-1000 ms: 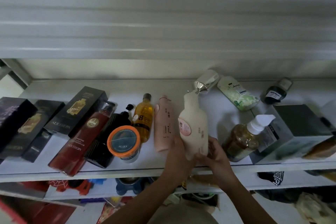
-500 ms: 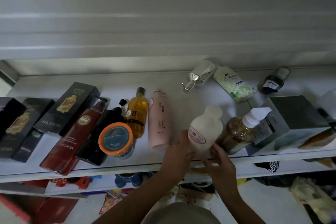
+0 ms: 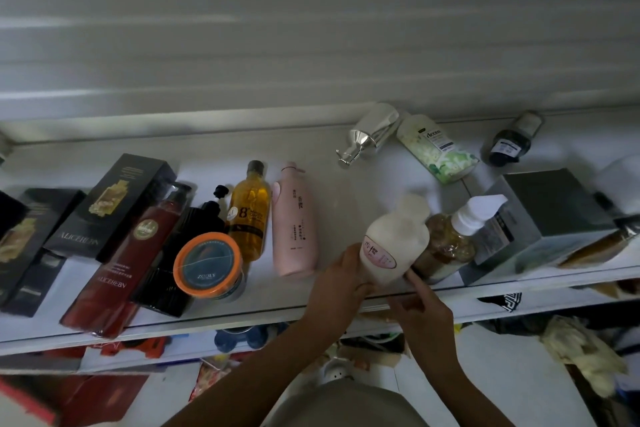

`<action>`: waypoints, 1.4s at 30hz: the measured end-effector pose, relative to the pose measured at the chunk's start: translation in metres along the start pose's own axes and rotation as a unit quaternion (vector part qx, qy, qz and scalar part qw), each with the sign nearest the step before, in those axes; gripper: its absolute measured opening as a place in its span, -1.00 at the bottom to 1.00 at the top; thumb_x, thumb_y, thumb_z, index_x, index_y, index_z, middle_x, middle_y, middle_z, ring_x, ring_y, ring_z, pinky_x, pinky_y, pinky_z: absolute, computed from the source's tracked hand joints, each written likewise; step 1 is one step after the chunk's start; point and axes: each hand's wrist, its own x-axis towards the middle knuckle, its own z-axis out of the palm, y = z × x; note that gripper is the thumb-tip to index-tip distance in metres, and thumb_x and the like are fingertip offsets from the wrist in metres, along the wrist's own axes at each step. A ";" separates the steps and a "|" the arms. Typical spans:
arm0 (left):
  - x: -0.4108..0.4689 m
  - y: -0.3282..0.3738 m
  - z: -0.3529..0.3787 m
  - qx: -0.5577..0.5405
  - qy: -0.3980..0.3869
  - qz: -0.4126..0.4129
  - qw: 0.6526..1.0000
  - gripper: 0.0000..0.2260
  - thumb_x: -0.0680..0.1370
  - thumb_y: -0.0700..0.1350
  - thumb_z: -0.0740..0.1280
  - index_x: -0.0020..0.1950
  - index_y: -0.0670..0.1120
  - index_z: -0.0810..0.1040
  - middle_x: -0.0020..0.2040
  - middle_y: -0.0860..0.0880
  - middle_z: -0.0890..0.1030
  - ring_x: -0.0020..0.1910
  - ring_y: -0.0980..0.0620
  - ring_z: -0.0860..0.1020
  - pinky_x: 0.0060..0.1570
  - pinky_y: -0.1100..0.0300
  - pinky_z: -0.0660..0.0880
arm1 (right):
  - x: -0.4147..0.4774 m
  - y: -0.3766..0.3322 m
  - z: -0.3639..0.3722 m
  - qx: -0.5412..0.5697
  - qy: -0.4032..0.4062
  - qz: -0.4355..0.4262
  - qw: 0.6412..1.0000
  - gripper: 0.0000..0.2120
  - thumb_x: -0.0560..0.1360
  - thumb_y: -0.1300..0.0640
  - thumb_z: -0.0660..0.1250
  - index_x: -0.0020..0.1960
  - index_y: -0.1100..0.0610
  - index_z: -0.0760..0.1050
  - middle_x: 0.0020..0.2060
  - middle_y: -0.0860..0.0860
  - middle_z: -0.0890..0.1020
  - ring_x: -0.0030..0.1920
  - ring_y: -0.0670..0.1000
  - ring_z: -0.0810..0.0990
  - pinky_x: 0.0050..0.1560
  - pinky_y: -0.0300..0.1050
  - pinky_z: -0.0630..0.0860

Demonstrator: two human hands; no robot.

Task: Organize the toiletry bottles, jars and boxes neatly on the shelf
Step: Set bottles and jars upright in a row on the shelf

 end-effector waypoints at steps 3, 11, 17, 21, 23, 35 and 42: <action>0.000 -0.002 0.000 -0.006 -0.003 0.004 1.000 -0.50 0.46 -0.13 0.41 0.36 -0.09 0.34 0.27 -0.06 0.53 0.21 -0.02 0.52 0.19 0.08 0.48 | -0.001 -0.003 -0.003 -0.009 -0.013 0.003 1.000 -0.46 0.40 0.37 0.42 0.34 0.13 0.42 -0.27 -0.14 0.58 -0.33 -0.31 0.52 -0.29 -0.57 0.38; -0.001 -0.005 0.000 -0.016 -0.011 0.004 1.000 -0.48 0.45 -0.12 0.42 0.37 -0.07 0.34 0.26 -0.06 0.53 0.20 -0.04 0.52 0.17 0.07 0.48 | -0.002 -0.005 -0.008 -0.046 -0.014 -0.013 0.999 -0.48 0.37 0.39 0.44 0.30 0.15 0.47 -0.24 -0.30 0.58 -0.41 -0.22 0.49 -0.35 -0.53 0.38; -0.003 -0.004 -0.001 -0.023 -0.019 0.002 1.000 -0.47 0.46 -0.07 0.43 0.38 -0.07 0.33 0.28 -0.07 0.52 0.23 -0.03 0.50 0.20 0.08 0.47 | -0.002 0.001 -0.007 -0.047 -0.010 0.001 0.999 -0.51 0.40 0.35 0.43 0.29 0.10 0.47 -0.18 -0.18 0.59 -0.33 -0.18 0.53 -0.30 -0.54 0.40; -0.008 -0.007 -0.009 0.028 -0.018 0.039 0.999 -0.53 0.50 -0.02 0.37 0.36 -0.07 0.35 0.28 -0.05 0.50 0.20 0.00 0.50 0.16 0.12 0.47 | -0.009 -0.001 0.004 0.034 0.027 0.067 0.997 -0.58 0.42 0.31 0.41 0.20 0.02 0.42 -0.02 -0.02 0.54 -0.10 -0.07 0.56 -0.22 -0.37 0.47; -0.019 -0.013 -0.016 0.043 0.052 0.031 0.997 -0.66 0.54 -0.01 0.32 0.30 -0.03 0.40 0.25 0.00 0.48 0.17 0.05 0.48 0.12 0.24 0.47 | -0.013 0.001 0.008 0.059 0.053 0.091 0.993 -0.68 0.41 0.34 0.41 0.08 0.10 0.43 0.00 0.06 0.51 -0.10 0.00 0.55 -0.20 -0.31 0.44; -0.029 -0.057 -0.043 -0.056 0.205 -0.158 0.964 -0.66 0.63 0.11 0.05 0.23 -0.05 0.44 0.08 -0.04 0.55 0.07 -0.03 0.51 -0.02 0.00 0.53 | 0.004 -0.065 0.082 0.114 -0.157 0.119 0.974 -0.76 0.56 -0.04 0.22 0.19 -0.01 0.42 0.05 -0.13 0.53 0.08 -0.08 0.51 0.12 -0.14 0.44; -0.015 -0.051 -0.064 -0.199 0.162 -0.220 0.941 -0.83 0.57 -0.10 0.29 0.08 -0.18 0.55 -0.08 -0.08 0.63 -0.09 -0.04 0.60 -0.14 0.12 0.50 | 0.038 -0.076 0.108 0.180 -0.162 0.162 0.957 -0.78 0.54 0.03 0.29 0.12 0.08 0.55 -0.04 -0.02 0.65 -0.07 -0.12 0.58 -0.16 -0.27 0.47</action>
